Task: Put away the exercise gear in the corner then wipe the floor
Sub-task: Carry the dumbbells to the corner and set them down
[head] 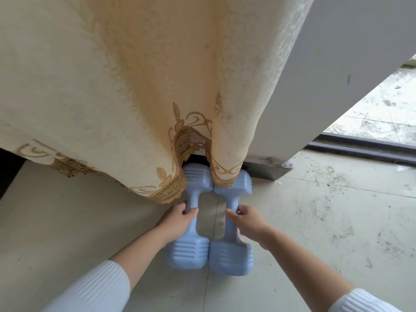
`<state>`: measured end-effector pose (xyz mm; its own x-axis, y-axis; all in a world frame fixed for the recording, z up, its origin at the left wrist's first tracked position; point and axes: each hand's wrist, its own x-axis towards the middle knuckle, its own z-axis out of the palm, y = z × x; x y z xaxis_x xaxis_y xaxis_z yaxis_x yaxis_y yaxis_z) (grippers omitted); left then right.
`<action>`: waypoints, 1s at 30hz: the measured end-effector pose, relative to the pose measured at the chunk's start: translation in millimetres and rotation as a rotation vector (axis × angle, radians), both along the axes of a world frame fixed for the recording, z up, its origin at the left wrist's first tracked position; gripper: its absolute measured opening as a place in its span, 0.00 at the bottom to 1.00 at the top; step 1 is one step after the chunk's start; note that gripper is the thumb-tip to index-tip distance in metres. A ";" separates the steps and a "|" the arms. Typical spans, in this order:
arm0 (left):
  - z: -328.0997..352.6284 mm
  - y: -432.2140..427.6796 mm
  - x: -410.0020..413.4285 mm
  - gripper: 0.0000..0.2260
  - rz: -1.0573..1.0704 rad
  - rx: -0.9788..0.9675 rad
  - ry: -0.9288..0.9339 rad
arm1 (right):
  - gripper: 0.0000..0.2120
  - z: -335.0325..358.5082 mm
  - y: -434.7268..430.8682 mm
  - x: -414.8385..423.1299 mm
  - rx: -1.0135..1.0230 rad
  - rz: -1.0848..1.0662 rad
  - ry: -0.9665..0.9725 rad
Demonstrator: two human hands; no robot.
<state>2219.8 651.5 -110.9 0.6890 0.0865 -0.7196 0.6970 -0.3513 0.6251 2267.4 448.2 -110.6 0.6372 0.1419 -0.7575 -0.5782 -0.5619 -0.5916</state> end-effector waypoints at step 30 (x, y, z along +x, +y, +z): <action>609.1 -66.9 -324.1 0.18 0.436 0.616 -0.096 | 0.20 616.2 29.1 -232.9 -0.181 0.999 -0.470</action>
<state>1895.7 584.6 498.2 0.5575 0.7322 -0.3912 0.8050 -0.3618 0.4702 2034.5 477.3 505.7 0.5267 0.6622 -0.5330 0.4403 -0.7489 -0.4953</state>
